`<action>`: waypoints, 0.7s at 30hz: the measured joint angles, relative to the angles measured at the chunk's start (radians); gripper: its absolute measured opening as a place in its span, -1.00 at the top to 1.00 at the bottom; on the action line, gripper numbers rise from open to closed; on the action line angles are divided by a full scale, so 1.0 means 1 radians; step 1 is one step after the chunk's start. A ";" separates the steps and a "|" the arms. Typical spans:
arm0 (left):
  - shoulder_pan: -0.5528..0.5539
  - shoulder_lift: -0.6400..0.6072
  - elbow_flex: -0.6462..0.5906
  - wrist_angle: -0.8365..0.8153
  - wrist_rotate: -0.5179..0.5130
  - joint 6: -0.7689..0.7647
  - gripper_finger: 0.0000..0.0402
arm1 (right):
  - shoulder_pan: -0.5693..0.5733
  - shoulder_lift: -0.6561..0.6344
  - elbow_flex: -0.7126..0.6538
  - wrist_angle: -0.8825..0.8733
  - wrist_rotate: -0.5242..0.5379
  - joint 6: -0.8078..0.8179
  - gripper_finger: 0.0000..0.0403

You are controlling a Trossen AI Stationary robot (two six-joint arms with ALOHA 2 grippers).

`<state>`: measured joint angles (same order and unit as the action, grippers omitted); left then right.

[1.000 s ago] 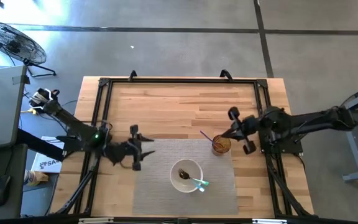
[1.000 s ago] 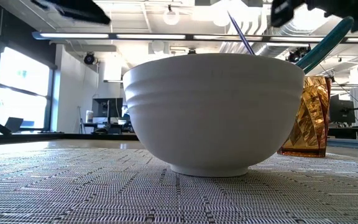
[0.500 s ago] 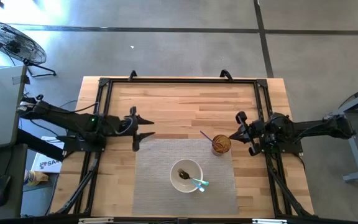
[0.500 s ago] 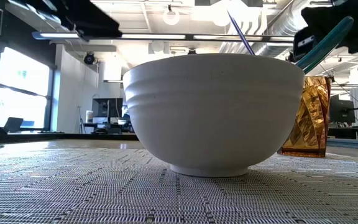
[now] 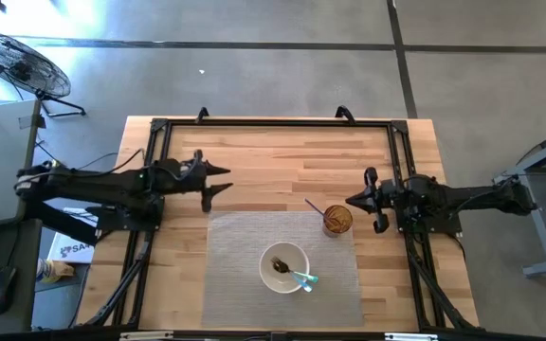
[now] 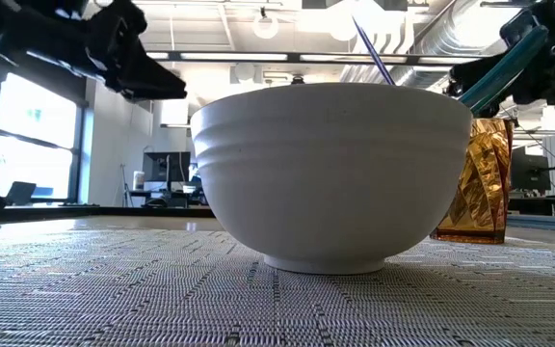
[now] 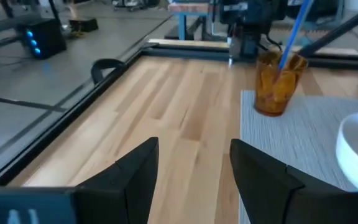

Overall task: Pick & Place Utensil
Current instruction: Return to Home Position

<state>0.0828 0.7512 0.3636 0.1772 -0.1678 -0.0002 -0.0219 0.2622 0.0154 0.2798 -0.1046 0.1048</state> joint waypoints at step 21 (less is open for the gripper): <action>0.199 -0.351 -0.222 -0.001 -0.095 -0.016 0.02 | 0.000 0.002 0.000 -0.015 -0.004 0.000 0.96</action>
<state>0.2817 0.3997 0.1413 0.1763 -0.2629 -0.0160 -0.0216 0.2642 0.0154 0.2653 -0.1086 0.1047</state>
